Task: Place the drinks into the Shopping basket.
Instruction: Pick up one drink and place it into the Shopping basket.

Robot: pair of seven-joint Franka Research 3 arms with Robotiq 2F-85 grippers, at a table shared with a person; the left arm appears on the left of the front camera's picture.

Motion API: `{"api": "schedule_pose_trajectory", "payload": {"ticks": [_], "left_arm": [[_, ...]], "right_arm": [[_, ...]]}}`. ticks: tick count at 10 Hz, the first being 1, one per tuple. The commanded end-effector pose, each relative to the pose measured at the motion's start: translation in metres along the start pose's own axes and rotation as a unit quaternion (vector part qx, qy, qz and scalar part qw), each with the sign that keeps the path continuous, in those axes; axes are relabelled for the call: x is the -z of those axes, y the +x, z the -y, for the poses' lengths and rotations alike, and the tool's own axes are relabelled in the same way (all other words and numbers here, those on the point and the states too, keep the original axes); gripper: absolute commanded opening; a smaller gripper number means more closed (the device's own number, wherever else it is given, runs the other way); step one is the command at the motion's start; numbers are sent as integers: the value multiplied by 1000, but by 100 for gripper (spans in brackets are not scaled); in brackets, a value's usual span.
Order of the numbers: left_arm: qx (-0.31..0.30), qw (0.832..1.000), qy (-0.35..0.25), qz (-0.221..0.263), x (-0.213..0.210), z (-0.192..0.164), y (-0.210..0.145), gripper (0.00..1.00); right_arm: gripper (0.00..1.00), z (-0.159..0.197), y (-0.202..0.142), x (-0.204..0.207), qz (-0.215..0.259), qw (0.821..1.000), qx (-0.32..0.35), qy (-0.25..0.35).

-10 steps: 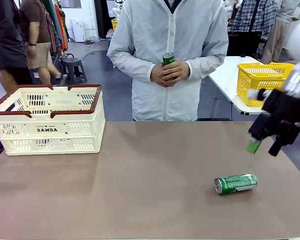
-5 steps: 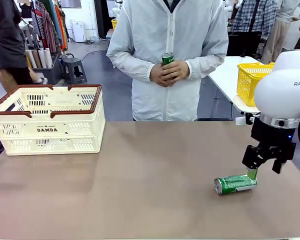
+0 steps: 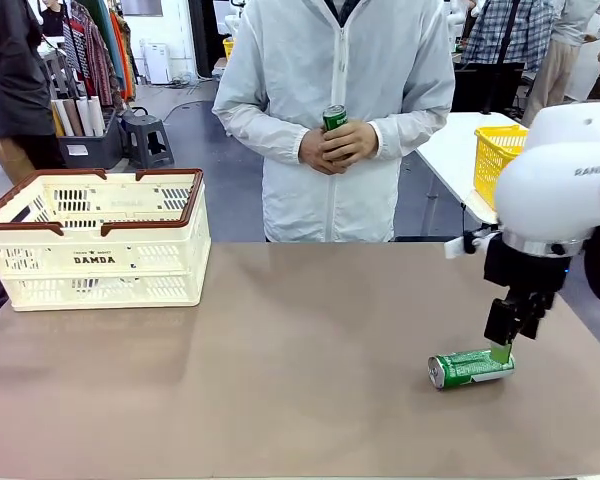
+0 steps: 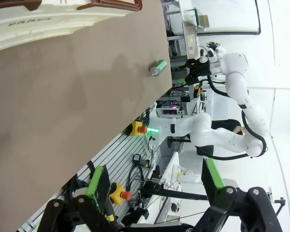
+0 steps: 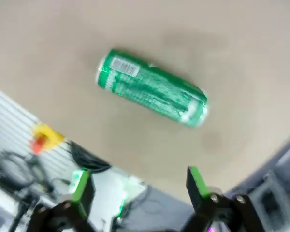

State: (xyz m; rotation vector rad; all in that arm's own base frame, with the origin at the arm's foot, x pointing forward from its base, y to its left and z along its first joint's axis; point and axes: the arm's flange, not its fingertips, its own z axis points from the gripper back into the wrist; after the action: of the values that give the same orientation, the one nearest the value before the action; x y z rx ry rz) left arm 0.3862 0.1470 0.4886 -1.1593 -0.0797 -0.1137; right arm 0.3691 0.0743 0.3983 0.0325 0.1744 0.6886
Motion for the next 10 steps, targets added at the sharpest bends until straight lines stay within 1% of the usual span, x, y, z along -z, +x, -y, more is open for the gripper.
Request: {"api": "schedule_pose_trajectory", "payload": {"ticks": [1,2,3,4,5,6,7,8,9,10], "left_arm": [[-1,1000,5,-4,-2,0,-2,100],[-1,1000,5,-4,-2,0,-2,100],[-1,1000,5,-4,-2,0,-2,100],[-1,1000,5,-4,-2,0,-2,100],[-1,1000,5,-4,-2,0,-2,100],[-1,1000,5,-4,-2,0,-2,100],[-1,1000,5,-4,-2,0,-2,100],[-1,1000,5,-4,-2,0,-2,100],[-1,1000,5,-4,-2,0,-2,100],[-1,1000,5,-4,-2,0,-2,100]], "right_arm": [[100,21,1,11,15,895,-442,-55],[100,24,0,14,62,842,-532,-67],[100,26,-1,19,84,798,-591,-82],[100,25,-1,24,94,768,-628,-84],[100,24,0,26,94,748,-653,-75],[100,21,4,25,97,770,-628,-56],[100,20,8,19,29,915,-393,-86],[100,20,8,19,29,915,-393,-86],[100,20,13,17,45,877,-468,-96],[100,23,17,26,55,886,-454,-78]]}}
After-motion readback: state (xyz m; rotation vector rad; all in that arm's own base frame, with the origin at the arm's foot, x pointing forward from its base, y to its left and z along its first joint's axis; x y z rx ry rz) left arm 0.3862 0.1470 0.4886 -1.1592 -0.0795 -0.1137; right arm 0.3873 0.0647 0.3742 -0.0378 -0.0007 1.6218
